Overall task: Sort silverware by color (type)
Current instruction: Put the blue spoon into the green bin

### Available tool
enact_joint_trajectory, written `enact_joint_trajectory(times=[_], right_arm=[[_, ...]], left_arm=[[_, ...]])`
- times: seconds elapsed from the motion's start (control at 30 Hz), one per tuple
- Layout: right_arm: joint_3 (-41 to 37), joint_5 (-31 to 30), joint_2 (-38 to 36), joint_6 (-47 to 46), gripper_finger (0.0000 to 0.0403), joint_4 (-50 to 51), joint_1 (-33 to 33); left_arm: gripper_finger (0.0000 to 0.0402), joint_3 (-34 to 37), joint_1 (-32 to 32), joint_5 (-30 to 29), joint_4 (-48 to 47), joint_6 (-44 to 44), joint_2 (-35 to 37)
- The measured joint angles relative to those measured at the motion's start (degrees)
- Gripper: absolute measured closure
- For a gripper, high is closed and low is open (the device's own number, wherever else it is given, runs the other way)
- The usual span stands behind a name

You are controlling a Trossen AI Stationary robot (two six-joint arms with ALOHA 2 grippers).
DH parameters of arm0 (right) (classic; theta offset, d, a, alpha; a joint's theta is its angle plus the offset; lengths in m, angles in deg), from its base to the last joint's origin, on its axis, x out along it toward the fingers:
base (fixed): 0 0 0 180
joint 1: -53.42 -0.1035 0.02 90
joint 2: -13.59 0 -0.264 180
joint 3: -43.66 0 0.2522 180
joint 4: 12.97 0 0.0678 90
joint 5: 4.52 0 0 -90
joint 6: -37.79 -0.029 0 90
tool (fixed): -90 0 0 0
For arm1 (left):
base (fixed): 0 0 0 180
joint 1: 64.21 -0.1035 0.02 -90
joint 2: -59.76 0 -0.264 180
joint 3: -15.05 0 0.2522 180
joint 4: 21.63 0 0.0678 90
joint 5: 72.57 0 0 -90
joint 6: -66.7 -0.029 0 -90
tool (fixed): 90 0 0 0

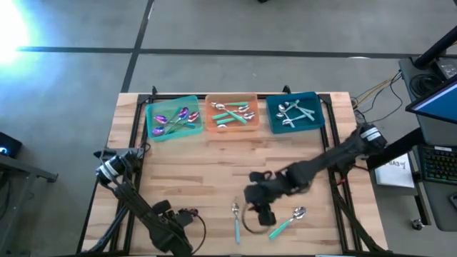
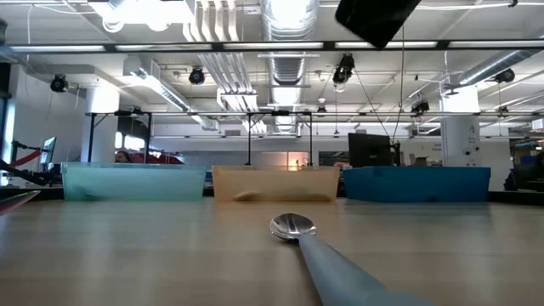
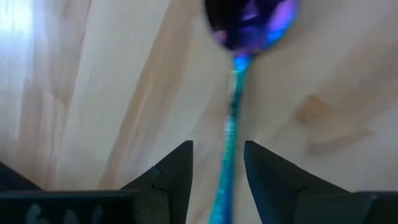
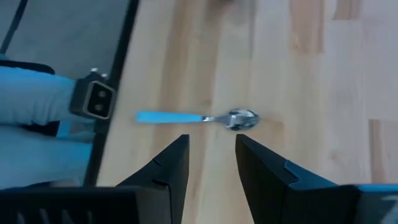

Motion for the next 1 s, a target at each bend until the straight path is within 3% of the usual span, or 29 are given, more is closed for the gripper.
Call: enact_joint_trajectory(times=[0.27,0.5,0.63,0.8,1.0], right_arm=[[0.0,-6.6,-1.3,-3.5,0.0282,0.1,-7.2],[0.0,-7.1,-1.3,-5.5,0.0282,0.1,-8.3],[0.0,-7.1,-1.3,-5.6,0.0282,0.1,-8.4],[0.0,-7.0,-1.3,-5.7,0.0282,0.1,-8.4],[0.3,-7.0,-1.4,-6.0,0.0282,0.3,-8.4]], left_arm=[[0.0274,5.5,-0.1,3.3,6.1,0.8,0.7],[0.0279,7.7,-0.3,3.7,8.0,1.2,0.9],[0.0313,10.2,-0.7,4.9,11.9,0.9,1.0],[0.0387,13.4,-1.9,6.9,16.5,0.6,1.6],[0.039,12.2,-3.8,6.1,14.9,-0.5,1.6]])
